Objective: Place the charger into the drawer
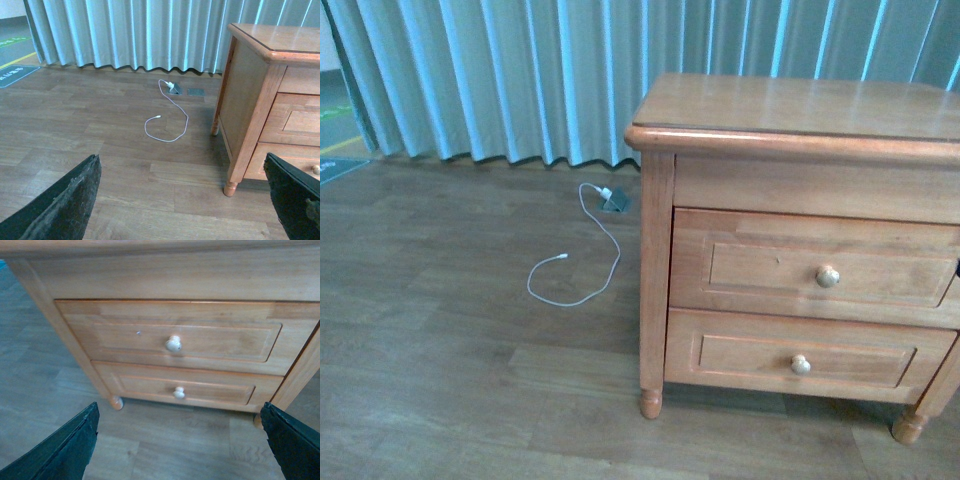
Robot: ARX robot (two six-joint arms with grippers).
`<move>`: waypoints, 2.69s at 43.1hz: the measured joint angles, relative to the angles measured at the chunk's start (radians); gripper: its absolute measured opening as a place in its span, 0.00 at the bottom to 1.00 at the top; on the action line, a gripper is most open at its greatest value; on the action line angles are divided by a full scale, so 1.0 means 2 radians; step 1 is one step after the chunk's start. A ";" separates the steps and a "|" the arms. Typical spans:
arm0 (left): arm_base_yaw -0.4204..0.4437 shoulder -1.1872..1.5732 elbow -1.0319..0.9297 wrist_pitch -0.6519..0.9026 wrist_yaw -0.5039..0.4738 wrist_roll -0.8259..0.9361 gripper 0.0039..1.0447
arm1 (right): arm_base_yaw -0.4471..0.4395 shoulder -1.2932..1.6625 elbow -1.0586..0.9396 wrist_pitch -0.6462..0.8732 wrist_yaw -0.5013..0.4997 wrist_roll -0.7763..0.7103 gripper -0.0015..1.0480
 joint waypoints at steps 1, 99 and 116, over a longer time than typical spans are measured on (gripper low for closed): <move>0.000 0.000 0.000 0.000 0.000 0.000 0.94 | -0.005 -0.030 -0.010 -0.021 -0.011 0.002 0.92; 0.000 0.000 0.000 0.000 0.000 0.000 0.94 | 0.020 -0.659 -0.182 -0.317 0.100 -0.029 0.51; 0.000 0.000 0.000 0.000 0.000 0.000 0.94 | 0.020 -0.659 -0.182 -0.317 0.100 -0.029 0.92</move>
